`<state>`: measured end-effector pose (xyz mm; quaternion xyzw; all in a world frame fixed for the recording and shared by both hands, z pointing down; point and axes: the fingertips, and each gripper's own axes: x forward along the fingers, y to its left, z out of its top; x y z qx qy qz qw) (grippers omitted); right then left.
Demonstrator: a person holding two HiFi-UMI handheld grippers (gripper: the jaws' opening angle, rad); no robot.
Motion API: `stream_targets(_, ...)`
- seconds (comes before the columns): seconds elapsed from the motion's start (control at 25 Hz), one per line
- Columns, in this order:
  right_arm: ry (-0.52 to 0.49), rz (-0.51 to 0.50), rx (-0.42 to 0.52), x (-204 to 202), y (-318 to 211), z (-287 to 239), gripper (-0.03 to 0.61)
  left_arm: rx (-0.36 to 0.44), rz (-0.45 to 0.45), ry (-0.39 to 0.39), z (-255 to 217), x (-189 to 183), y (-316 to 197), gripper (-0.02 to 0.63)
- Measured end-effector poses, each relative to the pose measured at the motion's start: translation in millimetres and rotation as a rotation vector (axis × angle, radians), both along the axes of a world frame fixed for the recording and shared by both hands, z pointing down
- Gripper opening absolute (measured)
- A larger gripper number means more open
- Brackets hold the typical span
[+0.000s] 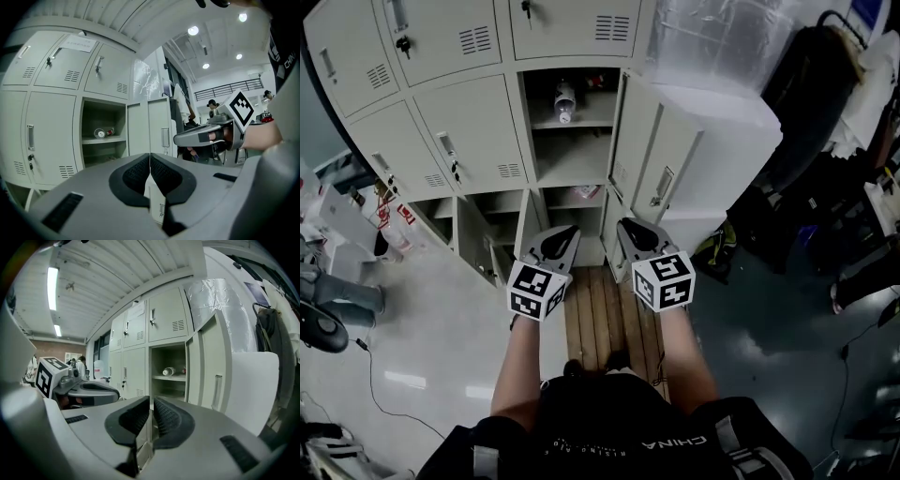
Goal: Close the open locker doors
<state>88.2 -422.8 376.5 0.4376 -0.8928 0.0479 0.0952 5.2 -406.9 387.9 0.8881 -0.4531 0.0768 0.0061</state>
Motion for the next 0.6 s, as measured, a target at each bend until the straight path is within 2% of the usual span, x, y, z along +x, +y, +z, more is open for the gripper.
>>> stream_targets(0.4, -0.008, 0.003, 0.002, 9.6, -4.6, 1.6, 0.051, 0.007, -0.003, 0.009, -0.9, 8.0, -5.7, 0.02)
stream_targets(0.6, -0.003, 0.045, 0.014, 32.6, -12.2, -2.9, 0.051, -0.005, 0.022, 0.019, 1.6, 25.3, -11.0, 0.021)
